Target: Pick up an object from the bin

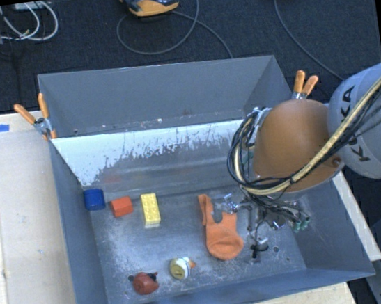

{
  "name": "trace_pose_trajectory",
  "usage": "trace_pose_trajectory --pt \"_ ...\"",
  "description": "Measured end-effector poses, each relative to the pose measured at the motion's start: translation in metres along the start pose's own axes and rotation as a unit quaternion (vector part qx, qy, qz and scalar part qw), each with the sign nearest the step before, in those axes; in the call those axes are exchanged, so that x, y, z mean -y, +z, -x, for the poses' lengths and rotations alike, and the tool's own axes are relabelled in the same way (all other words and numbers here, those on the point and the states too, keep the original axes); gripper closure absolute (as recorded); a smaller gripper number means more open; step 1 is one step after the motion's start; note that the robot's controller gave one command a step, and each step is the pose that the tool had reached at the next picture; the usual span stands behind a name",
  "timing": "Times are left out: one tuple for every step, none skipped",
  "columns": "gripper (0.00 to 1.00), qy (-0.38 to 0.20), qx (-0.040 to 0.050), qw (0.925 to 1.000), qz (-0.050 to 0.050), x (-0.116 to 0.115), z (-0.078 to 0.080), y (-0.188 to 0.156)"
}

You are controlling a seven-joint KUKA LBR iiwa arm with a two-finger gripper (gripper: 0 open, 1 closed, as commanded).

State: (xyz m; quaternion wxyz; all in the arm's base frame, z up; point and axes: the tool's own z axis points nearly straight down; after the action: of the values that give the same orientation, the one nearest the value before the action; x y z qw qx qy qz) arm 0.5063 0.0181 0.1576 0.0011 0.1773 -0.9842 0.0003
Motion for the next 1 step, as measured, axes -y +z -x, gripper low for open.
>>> trace_pose_trajectory --pt "0.0 -0.081 0.0016 0.9967 0.001 0.0028 0.048 0.0294"
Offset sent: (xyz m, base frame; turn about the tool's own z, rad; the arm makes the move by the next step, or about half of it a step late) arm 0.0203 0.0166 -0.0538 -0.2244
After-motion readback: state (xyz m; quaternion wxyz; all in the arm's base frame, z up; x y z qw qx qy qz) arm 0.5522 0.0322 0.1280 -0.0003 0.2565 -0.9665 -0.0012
